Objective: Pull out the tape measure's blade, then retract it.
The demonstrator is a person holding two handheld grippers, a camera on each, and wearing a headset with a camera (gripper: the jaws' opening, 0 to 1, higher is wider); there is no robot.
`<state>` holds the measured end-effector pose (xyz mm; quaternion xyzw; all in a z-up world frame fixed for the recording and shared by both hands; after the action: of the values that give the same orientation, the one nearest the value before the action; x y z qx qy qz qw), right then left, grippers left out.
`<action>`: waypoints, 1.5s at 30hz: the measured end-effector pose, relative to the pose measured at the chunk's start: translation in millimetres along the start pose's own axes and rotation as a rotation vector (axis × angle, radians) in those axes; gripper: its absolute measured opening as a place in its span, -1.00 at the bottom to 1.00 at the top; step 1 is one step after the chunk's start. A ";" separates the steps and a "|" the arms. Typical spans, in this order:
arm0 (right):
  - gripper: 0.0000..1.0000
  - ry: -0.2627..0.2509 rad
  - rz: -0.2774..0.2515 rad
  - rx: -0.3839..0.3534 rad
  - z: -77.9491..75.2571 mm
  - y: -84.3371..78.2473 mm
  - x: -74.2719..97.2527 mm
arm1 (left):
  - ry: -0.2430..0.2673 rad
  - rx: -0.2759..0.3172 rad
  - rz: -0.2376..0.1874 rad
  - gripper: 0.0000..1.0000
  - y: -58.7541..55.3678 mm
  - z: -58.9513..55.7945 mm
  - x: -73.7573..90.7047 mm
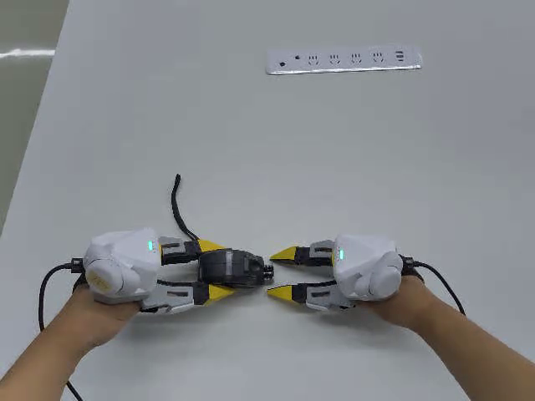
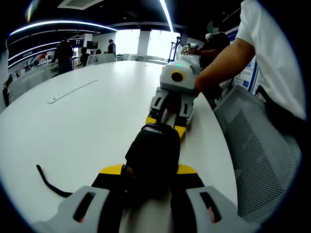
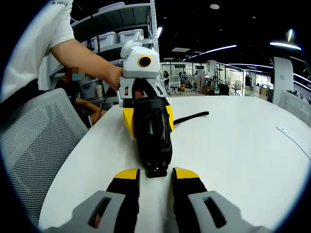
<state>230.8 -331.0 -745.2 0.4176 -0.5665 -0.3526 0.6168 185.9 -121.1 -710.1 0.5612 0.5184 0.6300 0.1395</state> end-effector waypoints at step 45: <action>-0.74 0.006 -0.008 0.026 -2.4 -1.3 -3.8 | 0.003 -0.004 0.000 -0.35 -0.3 0.2 -0.1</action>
<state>232.8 -327.8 -748.0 0.4288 -0.5674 -0.3463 0.6118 185.9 -120.9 -710.5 0.5600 0.5175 0.6317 0.1398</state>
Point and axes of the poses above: the centre of the closed fingertips' face, and the gripper's own axes: x roughly backward along the fingers, z roughly to its left, y roughly out of its top, the point moved 10 cm from there along x, roughly backward along the fingers, and after that the axes turned 3 degrees about x, right-handed, at the moved point
